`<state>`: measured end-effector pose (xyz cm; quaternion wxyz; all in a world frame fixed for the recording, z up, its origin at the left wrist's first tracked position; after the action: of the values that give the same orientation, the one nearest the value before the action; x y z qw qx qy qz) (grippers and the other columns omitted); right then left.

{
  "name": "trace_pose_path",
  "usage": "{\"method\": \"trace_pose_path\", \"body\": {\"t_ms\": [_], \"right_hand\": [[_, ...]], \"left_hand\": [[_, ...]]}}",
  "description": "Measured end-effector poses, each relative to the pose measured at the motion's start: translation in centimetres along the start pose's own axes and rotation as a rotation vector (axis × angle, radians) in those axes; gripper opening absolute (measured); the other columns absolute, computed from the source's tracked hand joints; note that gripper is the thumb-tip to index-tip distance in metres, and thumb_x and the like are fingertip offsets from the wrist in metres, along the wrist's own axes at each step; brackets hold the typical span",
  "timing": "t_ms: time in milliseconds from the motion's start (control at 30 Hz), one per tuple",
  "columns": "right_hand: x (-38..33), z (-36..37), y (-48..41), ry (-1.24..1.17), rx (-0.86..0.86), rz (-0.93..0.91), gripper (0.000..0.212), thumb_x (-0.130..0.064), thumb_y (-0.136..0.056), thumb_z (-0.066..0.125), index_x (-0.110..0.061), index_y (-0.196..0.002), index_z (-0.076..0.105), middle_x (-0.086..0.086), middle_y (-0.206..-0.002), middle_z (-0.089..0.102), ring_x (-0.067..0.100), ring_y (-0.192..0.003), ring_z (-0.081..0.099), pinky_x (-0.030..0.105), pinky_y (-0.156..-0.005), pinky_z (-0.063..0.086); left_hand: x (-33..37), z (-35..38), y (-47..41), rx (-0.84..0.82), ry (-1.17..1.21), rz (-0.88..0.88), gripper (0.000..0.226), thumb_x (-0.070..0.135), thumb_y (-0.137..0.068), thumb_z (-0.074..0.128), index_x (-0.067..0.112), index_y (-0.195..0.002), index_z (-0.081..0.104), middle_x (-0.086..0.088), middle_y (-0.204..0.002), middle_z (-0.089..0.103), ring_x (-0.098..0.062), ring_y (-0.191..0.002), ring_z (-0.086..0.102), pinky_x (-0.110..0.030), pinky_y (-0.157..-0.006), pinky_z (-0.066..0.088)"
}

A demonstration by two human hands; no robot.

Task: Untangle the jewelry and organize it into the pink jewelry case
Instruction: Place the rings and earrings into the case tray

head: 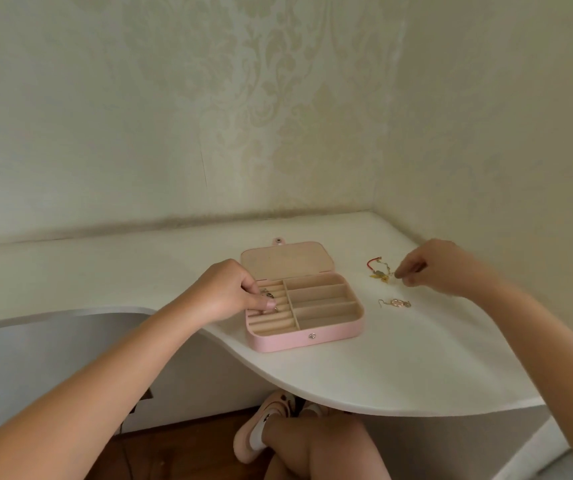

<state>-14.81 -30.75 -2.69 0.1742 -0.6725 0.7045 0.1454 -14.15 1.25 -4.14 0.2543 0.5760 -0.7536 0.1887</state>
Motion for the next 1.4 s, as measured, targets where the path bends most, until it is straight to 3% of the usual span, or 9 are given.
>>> {"method": "trace_pose_path", "body": {"t_ms": [167, 267, 533, 667, 800, 1000, 1133, 1300, 1400], "right_hand": [[2.0, -0.2, -0.9, -0.076, 0.063, 0.094, 0.017, -0.005, -0.082, 0.069, -0.020, -0.087, 0.075, -0.002, -0.087, 0.070, 0.011, -0.067, 0.060, 0.025, -0.058, 0.051], [1.9, 0.3, -1.3, -0.079, 0.067, 0.051, 0.015, -0.003, -0.084, 0.067, -0.013, -0.093, 0.075, -0.006, -0.074, 0.062, -0.001, -0.047, 0.053, 0.009, -0.041, 0.037], [3.1, 1.5, -3.1, 0.037, 0.067, 0.017, 0.021, -0.009, -0.088, 0.066, -0.008, -0.108, 0.073, 0.003, -0.107, 0.069, 0.005, -0.076, 0.053, 0.011, -0.059, 0.035], [3.5, 0.9, -3.1, 0.050, 0.053, 0.012, 0.011, -0.007, -0.086, 0.067, -0.003, -0.091, 0.075, -0.008, -0.077, 0.064, -0.003, -0.054, 0.054, 0.008, -0.047, 0.036], [3.6, 0.9, -3.3, 0.100, 0.000, -0.024, 0.007, -0.013, -0.086, 0.067, -0.017, -0.085, 0.072, -0.005, -0.090, 0.068, 0.008, -0.074, 0.063, 0.012, -0.060, 0.045], [4.2, -0.3, -3.7, -0.292, 0.079, -0.002, 0.007, -0.011, -0.088, 0.067, -0.010, -0.080, 0.068, -0.001, -0.075, 0.069, 0.011, -0.068, 0.061, 0.014, -0.059, 0.046], [3.9, -1.1, -3.0, -0.664, 0.046, -0.018, 0.008, -0.004, -0.086, 0.066, -0.006, -0.078, 0.067, -0.001, -0.065, 0.069, 0.007, -0.059, 0.062, 0.011, -0.059, 0.050], [3.5, -1.8, -2.2, -0.681, 0.001, -0.090, 0.008, 0.000, -0.081, 0.071, -0.007, -0.081, 0.067, 0.009, -0.072, 0.070, 0.013, -0.066, 0.064, 0.022, -0.071, 0.053], [3.0, -2.2, -1.9, -0.733, 0.004, -0.127, 0.004, 0.000, -0.082, 0.070, -0.003, -0.083, 0.068, 0.007, -0.068, 0.068, 0.013, -0.063, 0.063, 0.019, -0.065, 0.053]], "left_hand": [[-0.3, 0.1, -0.3, -0.033, 0.070, -0.094, 0.024, 0.030, -0.068, 0.086, 0.017, -0.063, 0.066, 0.008, -0.063, 0.057, -0.004, -0.061, 0.048, -0.019, -0.055, 0.033], [-0.2, 0.3, -0.5, -0.035, 0.075, -0.094, 0.025, 0.024, -0.068, 0.086, 0.016, -0.068, 0.064, 0.006, -0.067, 0.058, -0.006, -0.063, 0.050, -0.020, -0.057, 0.034], [-0.5, 0.3, -1.0, -0.094, 0.101, -0.082, 0.023, 0.023, -0.071, 0.085, 0.017, -0.073, 0.062, 0.003, -0.068, 0.059, -0.010, -0.063, 0.051, -0.024, -0.064, 0.036], [0.0, 0.3, -1.2, 0.021, 0.146, -0.023, 0.020, 0.031, -0.077, 0.078, 0.017, -0.075, 0.064, 0.003, -0.071, 0.060, -0.009, -0.063, 0.051, -0.019, -0.059, 0.036], [2.5, 0.8, -2.3, 0.118, 0.179, 0.117, 0.014, 0.027, -0.083, 0.073, 0.019, -0.075, 0.064, 0.007, -0.069, 0.059, -0.006, -0.060, 0.050, -0.014, -0.054, 0.037], [8.2, 2.9, -6.9, 0.007, 0.203, 0.296, 0.008, 0.016, -0.085, 0.069, 0.024, -0.082, 0.069, 0.013, -0.079, 0.064, -0.005, -0.076, 0.057, -0.023, -0.080, 0.046], [12.2, 4.9, -10.4, -0.157, 0.250, 0.361, 0.016, 0.011, -0.085, 0.070, 0.014, -0.101, 0.071, 0.010, -0.083, 0.064, 0.003, -0.071, 0.056, -0.008, -0.065, 0.042], [14.5, 8.6, -12.1, -0.355, 0.399, 0.350, 0.023, 0.014, -0.079, 0.077, 0.019, -0.099, 0.068, 0.006, -0.088, 0.071, -0.004, -0.082, 0.065, -0.026, -0.083, 0.052], [15.2, 10.0, -12.0, -0.343, 0.419, 0.366, 0.009, 0.011, -0.081, 0.075, 0.016, -0.085, 0.068, 0.005, -0.074, 0.070, -0.002, -0.068, 0.064, -0.020, -0.075, 0.052]]}}
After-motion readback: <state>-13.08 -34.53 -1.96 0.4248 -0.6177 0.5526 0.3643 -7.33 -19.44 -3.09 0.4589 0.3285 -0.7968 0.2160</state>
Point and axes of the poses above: each hand's wrist, its own y-axis away from the middle knuckle, its own z-axis out of the palm, x = y × z, the point moved 3 cm from there along -y, towards the middle knuckle
